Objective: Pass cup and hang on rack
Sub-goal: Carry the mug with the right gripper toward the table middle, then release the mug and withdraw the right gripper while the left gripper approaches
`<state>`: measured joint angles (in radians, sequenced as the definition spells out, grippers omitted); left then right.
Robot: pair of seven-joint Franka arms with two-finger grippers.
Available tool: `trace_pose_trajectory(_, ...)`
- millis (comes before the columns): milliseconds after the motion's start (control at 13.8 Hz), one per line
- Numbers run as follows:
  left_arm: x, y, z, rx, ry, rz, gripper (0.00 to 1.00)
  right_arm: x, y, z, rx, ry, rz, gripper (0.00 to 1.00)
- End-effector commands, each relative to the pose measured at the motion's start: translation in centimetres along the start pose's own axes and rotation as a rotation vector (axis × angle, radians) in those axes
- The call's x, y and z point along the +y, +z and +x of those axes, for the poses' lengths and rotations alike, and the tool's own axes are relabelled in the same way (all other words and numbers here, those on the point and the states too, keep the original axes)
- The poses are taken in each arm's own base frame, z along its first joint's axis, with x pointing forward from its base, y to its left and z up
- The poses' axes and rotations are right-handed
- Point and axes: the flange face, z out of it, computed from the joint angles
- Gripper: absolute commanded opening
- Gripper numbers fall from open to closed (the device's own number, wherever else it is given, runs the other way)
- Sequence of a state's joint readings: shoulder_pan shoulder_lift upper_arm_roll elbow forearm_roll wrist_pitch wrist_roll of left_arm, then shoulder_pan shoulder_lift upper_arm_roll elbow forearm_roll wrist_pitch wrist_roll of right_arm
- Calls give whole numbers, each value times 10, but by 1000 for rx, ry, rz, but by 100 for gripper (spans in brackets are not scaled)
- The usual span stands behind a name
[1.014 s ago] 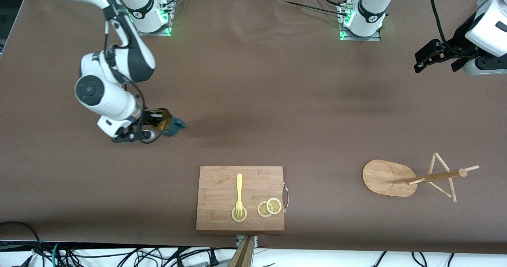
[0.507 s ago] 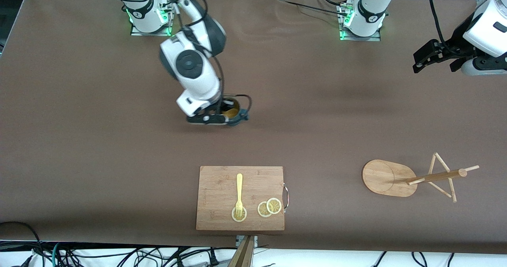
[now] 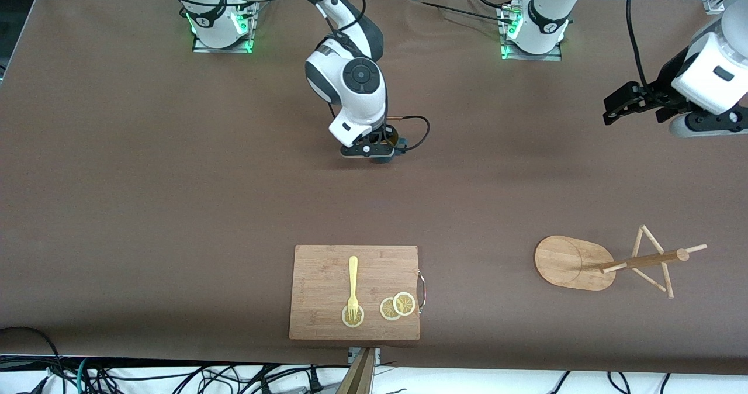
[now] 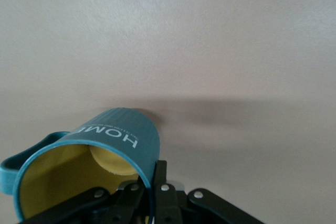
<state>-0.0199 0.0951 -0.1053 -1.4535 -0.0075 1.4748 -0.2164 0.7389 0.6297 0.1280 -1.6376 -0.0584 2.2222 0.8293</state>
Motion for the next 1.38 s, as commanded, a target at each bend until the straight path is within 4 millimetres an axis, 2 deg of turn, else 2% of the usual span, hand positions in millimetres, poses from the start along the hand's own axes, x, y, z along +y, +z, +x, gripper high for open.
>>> trace_pose_trajectory(0,4,24,9,-35,11,29,100,-13,10,-2,36,-19,-5,44)
trace_pose_trajectory(72,5,26,8,-39,20,29,100,-13,7,0,41,-1,0,94)
trace_pose_trajectory(145,6,23,7,-35,20,26,100,-14,-1,1,50,13,8,100)
trace_pose_trajectory(290,13,24,5,-35,33,25,100,-6,-29,9,77,9,19,100)
trace_pose_trajectory(434,17,56,6,-92,40,41,100,19,-64,26,97,29,-10,100)
trace_pose_trajectory(579,24,82,9,-87,55,39,100,55,-110,39,89,-2,-54,100)
trace_pose_trajectory(724,23,123,14,-53,67,30,100,103,-149,52,54,-33,-115,100)
trace_pose_trajectory(797,23,143,16,-39,107,22,100,134,-165,61,32,-61,-145,100)
trace_pose_trajectory(869,15,161,18,-19,132,9,100,164,-178,70,8,-93,-170,100)
trace_pose_trajectory(1014,14,192,17,28,163,-9,100,228,-201,89,-24,-157,-194,100)
trace_pose_trajectory(1159,28,218,12,63,190,-25,100,293,-218,105,-60,-177,-165,100)
trace_pose_trajectory(1303,48,248,-1,99,229,-50,100,365,-247,110,-77,-132,-22,100)
